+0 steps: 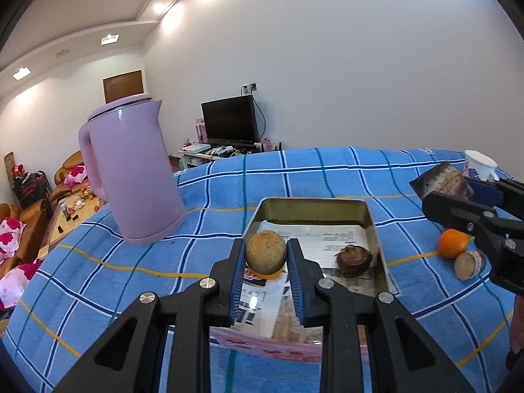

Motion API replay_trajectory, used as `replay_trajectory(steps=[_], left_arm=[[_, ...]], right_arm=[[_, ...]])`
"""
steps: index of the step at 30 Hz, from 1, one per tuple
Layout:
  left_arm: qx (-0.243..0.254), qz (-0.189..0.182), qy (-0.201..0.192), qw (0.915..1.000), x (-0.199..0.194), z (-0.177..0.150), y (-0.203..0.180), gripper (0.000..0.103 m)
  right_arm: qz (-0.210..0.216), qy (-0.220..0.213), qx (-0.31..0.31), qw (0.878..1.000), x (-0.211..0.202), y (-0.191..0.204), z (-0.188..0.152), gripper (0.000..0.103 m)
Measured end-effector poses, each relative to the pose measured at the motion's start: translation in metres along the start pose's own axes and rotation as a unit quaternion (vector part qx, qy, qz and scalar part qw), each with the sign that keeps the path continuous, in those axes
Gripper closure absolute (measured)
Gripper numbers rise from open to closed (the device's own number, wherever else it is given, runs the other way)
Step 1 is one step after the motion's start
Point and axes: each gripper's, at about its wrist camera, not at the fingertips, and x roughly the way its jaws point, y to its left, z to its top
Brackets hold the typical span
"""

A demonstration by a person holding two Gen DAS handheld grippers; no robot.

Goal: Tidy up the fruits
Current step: 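Lower the taro piece and brown fruit over the tin with both tools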

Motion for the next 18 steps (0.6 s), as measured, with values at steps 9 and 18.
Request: replay_trajectory(steps=[9, 18], left_arm=[[-0.001, 0.014, 0.020, 0.9997, 0.012, -0.002, 0.014, 0.076], [-0.001, 0.020, 0.031, 0.9993, 0.017, -0.003, 0.022, 0.076]], right_arm=[[0.013, 0.009, 0.003, 1.000, 0.018, 0.010, 0.000, 0.056], [0.026, 0.020, 0.000, 0.999, 0.033, 0.021, -0.002, 0.056]])
